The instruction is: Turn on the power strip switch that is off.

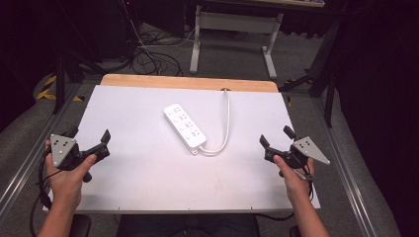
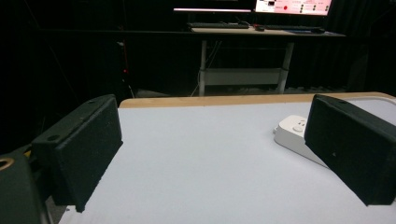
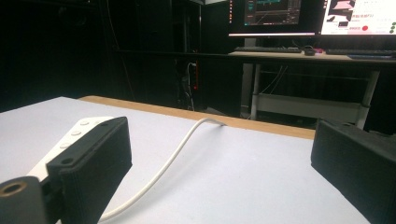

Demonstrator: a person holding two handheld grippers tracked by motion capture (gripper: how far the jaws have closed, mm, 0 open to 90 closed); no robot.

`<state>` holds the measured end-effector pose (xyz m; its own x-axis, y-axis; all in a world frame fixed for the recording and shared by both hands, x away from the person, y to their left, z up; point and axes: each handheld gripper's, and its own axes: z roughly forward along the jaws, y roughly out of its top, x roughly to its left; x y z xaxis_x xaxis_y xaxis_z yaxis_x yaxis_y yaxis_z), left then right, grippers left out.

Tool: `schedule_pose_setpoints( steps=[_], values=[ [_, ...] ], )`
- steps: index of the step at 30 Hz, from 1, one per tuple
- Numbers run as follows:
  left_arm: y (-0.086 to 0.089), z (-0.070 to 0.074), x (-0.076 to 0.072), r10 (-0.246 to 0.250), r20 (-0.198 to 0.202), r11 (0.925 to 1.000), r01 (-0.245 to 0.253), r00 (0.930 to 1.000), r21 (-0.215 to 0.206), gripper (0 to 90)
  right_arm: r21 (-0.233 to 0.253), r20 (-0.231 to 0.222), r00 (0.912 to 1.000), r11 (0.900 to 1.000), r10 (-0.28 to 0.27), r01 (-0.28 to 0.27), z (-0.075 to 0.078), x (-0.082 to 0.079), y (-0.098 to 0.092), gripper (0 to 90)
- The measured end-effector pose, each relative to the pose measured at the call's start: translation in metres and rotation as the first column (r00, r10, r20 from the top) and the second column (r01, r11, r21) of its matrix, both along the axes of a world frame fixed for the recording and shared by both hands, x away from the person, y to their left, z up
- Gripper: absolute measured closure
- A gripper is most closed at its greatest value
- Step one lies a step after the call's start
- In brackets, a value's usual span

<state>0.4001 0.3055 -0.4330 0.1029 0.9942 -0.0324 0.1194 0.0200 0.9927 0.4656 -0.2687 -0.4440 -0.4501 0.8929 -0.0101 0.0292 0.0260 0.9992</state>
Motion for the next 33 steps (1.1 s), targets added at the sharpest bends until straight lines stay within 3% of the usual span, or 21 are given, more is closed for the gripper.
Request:
schedule_pose_setpoints(
  steps=[7, 15, 27, 33],
  values=[
    [-0.0006, 0.0000, 0.0007, 0.010, -0.001, 1.0000, -0.010, 1.0000, 0.000, 12.3, -0.003, -0.001, 1.0000, 1.000, 0.001, -0.001, -0.0001, 0.0003, 0.0003, 5.9],
    [-0.0005, 0.0008, -0.0008, 0.009, -0.004, 0.9998, -0.009, 1.0000, 0.017, 38.7, -0.006, -0.004, 1.0000, 1.000, 0.007, -0.007, -0.0004, 0.0005, 0.0016, 6.5],
    [-0.0011, 0.0012, -0.0015, -0.007, 0.001, 0.9993, 0.007, 1.0000, 0.036, 61.0, -0.002, -0.011, 0.9999, 1.000, 0.009, -0.009, -0.0004, 0.0009, 0.0024, 7.3],
    [0.0018, 0.0028, -0.0018, -0.054, -0.023, 0.9983, 0.054, 0.9983, 0.023, 84.2, -0.002, -0.008, 0.9999, 1.000, 0.011, -0.011, 0.0000, 0.0004, 0.0023, 7.9]
  ],
)
